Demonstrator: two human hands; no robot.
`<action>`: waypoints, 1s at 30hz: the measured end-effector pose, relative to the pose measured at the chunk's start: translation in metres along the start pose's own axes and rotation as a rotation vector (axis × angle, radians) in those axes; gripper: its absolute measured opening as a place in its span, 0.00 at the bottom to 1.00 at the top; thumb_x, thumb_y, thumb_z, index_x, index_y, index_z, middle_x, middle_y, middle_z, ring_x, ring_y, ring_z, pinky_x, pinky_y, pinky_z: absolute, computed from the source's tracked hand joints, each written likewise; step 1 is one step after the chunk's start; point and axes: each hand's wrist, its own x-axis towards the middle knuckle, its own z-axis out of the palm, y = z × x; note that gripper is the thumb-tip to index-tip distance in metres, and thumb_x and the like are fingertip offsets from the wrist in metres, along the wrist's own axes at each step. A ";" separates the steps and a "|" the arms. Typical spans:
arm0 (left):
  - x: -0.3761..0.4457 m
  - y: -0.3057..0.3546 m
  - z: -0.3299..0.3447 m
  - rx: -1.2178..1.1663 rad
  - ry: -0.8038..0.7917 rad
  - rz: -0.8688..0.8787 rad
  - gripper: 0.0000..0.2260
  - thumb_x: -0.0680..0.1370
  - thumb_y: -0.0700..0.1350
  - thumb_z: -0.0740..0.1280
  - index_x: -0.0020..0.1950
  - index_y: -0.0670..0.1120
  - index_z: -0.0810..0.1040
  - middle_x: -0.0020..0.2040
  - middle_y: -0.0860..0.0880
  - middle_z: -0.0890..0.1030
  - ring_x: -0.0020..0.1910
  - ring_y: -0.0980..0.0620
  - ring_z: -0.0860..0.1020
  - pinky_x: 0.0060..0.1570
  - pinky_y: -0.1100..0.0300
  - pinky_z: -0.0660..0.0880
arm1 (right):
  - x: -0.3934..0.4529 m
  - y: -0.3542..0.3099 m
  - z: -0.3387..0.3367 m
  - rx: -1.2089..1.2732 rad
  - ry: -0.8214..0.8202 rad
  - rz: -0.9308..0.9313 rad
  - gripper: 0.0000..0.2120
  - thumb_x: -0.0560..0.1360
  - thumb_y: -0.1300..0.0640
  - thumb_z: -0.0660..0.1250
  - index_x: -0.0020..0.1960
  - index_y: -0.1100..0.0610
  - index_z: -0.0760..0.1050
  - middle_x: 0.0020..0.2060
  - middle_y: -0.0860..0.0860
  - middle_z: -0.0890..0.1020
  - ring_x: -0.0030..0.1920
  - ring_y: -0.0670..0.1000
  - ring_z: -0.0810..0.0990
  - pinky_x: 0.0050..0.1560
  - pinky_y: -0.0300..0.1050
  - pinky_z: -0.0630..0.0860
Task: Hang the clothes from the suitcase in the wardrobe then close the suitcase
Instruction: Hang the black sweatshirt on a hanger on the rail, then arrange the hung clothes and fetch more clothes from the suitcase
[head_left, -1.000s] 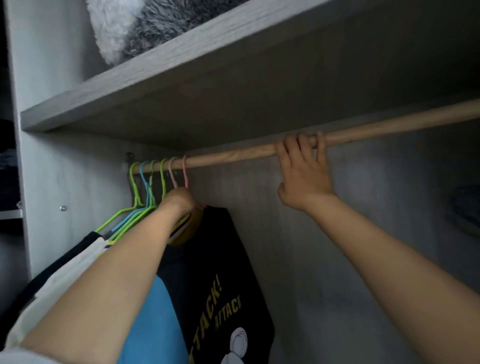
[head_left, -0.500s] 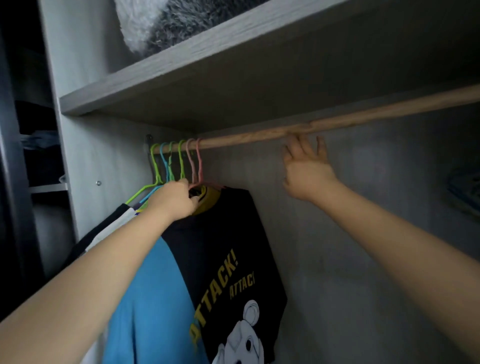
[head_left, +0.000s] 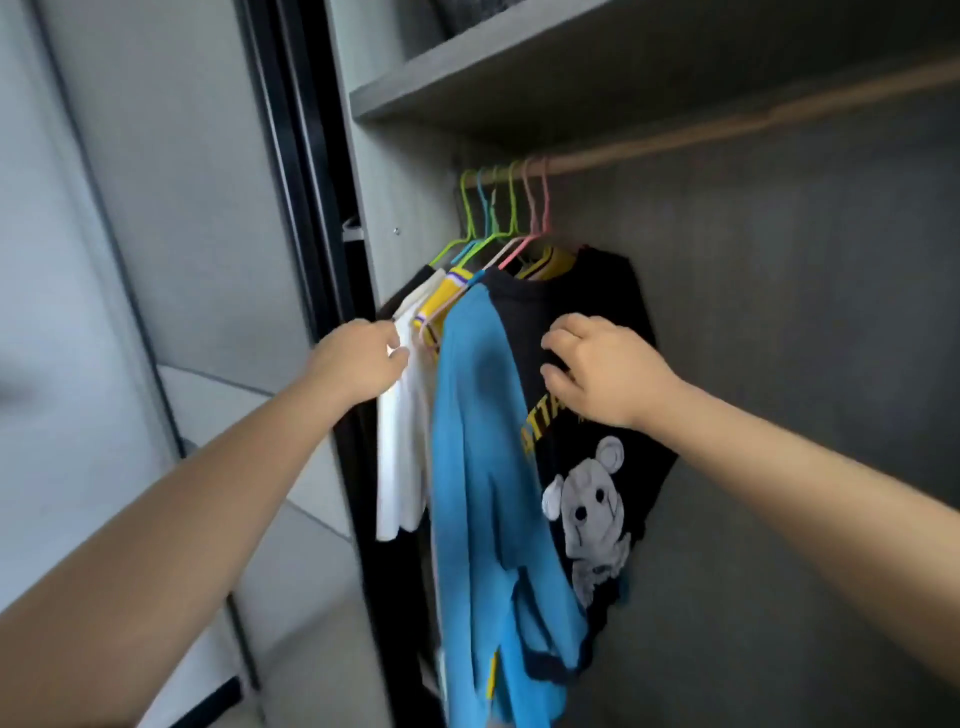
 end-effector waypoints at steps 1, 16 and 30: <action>-0.027 -0.013 -0.003 0.071 -0.039 0.001 0.14 0.79 0.47 0.58 0.58 0.41 0.75 0.57 0.38 0.76 0.58 0.40 0.74 0.53 0.54 0.71 | -0.011 -0.020 -0.003 0.003 -0.011 -0.001 0.25 0.73 0.49 0.51 0.58 0.64 0.74 0.58 0.60 0.76 0.55 0.62 0.75 0.52 0.54 0.75; -0.382 -0.156 -0.047 0.350 -0.445 -0.192 0.14 0.79 0.45 0.56 0.61 0.40 0.73 0.58 0.40 0.74 0.59 0.41 0.71 0.52 0.54 0.69 | -0.161 -0.278 0.020 0.363 -0.331 -0.246 0.24 0.75 0.51 0.63 0.67 0.61 0.68 0.63 0.60 0.72 0.65 0.60 0.69 0.63 0.56 0.68; -0.662 -0.195 -0.031 0.466 -0.967 -0.322 0.12 0.78 0.43 0.57 0.59 0.44 0.74 0.58 0.44 0.75 0.58 0.44 0.74 0.52 0.52 0.70 | -0.385 -0.387 0.105 0.463 -0.960 -0.107 0.18 0.77 0.54 0.60 0.64 0.61 0.70 0.64 0.59 0.73 0.64 0.57 0.71 0.60 0.44 0.67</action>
